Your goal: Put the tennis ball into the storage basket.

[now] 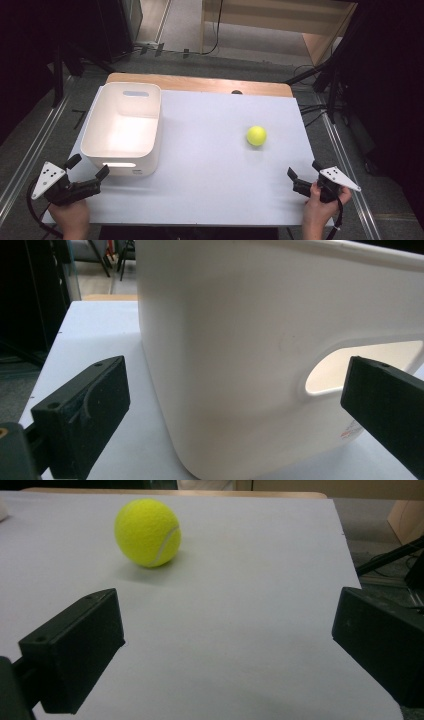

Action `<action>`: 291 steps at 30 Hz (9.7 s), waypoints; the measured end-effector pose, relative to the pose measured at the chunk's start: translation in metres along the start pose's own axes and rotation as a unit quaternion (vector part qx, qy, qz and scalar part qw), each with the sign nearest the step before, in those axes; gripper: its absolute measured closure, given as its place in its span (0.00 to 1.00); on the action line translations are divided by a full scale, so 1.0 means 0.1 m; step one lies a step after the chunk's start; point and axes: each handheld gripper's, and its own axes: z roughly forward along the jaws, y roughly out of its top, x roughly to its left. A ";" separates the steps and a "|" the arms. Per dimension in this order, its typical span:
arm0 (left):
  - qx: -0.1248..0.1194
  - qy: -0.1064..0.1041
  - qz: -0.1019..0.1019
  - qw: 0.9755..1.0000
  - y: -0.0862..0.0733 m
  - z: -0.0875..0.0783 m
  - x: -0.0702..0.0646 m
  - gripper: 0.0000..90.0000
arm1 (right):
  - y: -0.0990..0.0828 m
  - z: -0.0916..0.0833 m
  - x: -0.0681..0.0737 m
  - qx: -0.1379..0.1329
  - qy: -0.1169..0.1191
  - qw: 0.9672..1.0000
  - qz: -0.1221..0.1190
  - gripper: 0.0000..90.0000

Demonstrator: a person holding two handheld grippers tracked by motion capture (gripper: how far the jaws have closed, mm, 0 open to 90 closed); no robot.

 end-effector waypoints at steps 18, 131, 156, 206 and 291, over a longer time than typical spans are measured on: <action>0.001 -0.001 0.007 1.000 0.00 0.01 -0.02 0.00 | 0.32 0.09 0.26 0.045 0.041 0.997 -0.053 0.00; 0.001 -0.007 0.005 1.000 0.00 0.00 -0.02 0.00 | 1.02 1.70 0.61 0.283 0.071 0.953 -0.075 0.13; 0.000 -0.007 0.004 1.000 0.00 0.00 -0.01 0.00 | 1.00 1.75 0.59 0.295 0.084 0.950 -0.060 0.26; -0.001 -0.026 0.021 0.999 0.01 -0.01 -0.03 0.00 | 1.64 1.56 1.30 0.247 0.169 0.945 -0.128 0.26; 0.007 -0.021 0.031 0.999 0.00 0.03 -0.06 0.00 | 1.91 1.53 2.61 0.220 0.316 0.897 -0.220 0.26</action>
